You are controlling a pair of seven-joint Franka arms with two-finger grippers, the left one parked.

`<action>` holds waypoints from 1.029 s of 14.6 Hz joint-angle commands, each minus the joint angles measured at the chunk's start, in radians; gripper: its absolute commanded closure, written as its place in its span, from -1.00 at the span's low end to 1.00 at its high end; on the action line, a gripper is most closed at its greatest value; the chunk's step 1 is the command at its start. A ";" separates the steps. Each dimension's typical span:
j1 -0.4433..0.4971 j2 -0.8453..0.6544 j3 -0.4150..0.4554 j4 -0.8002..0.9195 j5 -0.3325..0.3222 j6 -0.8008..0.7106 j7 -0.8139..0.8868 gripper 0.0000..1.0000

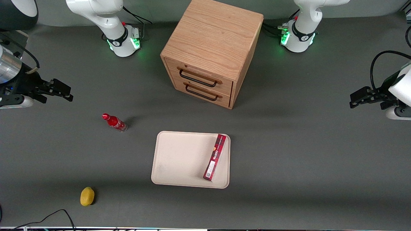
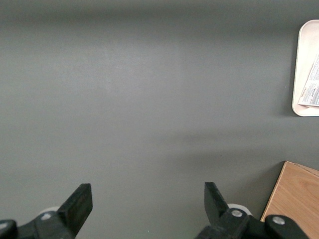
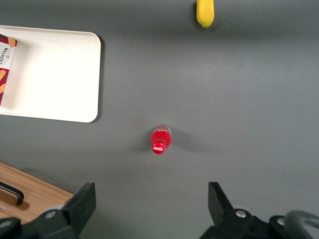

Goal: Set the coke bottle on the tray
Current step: 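Move the open right gripper down over the red Coca-Cola bottle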

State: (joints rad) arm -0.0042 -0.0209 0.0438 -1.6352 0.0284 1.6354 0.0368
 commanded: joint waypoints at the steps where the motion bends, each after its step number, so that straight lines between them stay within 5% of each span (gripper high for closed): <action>1: -0.019 0.018 0.018 0.066 0.018 -0.052 0.012 -1.00; 9: -0.017 0.029 0.034 0.046 0.016 -0.127 0.014 -1.00; 15: -0.019 -0.028 0.044 -0.209 0.004 0.085 0.017 -1.00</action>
State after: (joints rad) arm -0.0075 0.0194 0.0701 -1.7024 0.0288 1.6250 0.0374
